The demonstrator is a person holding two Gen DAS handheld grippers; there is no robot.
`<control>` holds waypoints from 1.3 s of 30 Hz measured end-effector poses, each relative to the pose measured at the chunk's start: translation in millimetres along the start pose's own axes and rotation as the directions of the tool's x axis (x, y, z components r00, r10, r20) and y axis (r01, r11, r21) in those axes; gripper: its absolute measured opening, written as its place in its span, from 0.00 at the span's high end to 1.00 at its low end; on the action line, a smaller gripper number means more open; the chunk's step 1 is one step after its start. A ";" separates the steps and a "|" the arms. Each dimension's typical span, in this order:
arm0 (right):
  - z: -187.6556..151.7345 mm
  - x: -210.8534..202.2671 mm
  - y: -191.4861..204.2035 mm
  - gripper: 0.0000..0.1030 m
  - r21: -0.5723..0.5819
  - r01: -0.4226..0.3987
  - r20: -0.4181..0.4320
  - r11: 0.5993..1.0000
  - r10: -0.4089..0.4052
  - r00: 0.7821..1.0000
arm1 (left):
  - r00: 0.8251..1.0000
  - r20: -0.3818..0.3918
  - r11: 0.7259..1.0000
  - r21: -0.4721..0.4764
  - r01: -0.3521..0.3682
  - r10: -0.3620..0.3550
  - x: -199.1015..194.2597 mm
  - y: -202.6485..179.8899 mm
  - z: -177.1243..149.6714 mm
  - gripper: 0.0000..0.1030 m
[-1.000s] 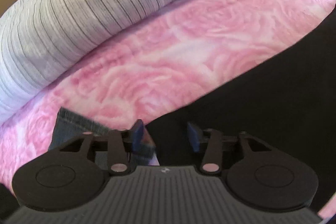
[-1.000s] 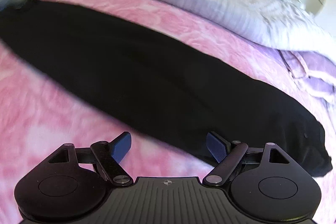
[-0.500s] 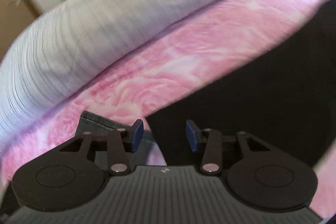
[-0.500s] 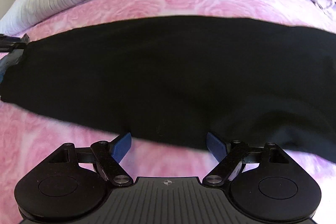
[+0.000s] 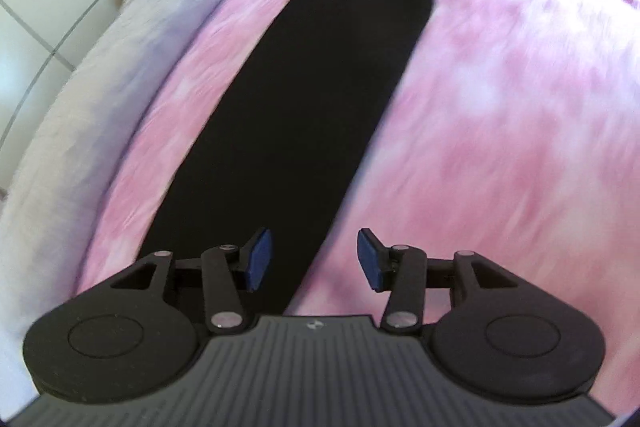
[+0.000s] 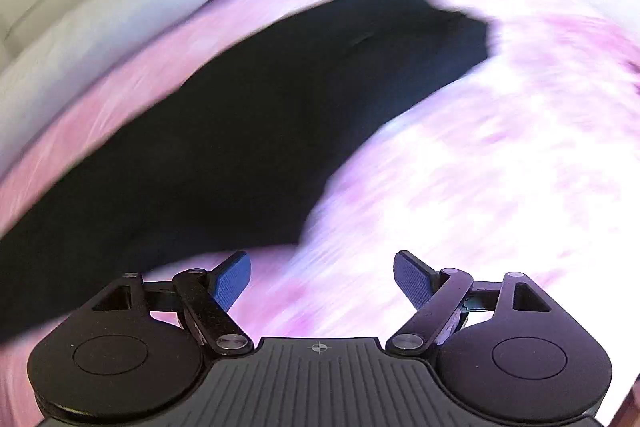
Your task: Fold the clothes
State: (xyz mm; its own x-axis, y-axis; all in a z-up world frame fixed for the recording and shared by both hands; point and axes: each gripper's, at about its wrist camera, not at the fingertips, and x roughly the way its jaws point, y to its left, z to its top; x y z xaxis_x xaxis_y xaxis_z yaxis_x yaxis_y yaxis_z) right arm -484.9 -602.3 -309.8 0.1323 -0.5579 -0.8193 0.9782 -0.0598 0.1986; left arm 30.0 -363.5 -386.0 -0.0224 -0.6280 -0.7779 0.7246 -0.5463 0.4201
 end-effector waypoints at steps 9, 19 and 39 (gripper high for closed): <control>95.7 57.9 -120.5 0.21 0.247 -0.160 0.135 0.956 0.130 0.982 | 0.988 0.124 0.993 0.090 0.080 -0.091 33.5 -94.2 149.7 0.58; 131.9 128.9 -206.5 0.44 0.506 -0.312 0.182 0.804 0.255 0.950 | 0.976 0.134 0.977 0.149 0.150 -0.170 103.5 -150.1 279.8 0.58; 142.1 99.1 -207.3 0.44 0.438 -0.234 0.019 0.868 0.251 0.968 | 0.963 -0.200 0.975 0.169 -0.145 0.178 42.8 -107.1 105.0 0.51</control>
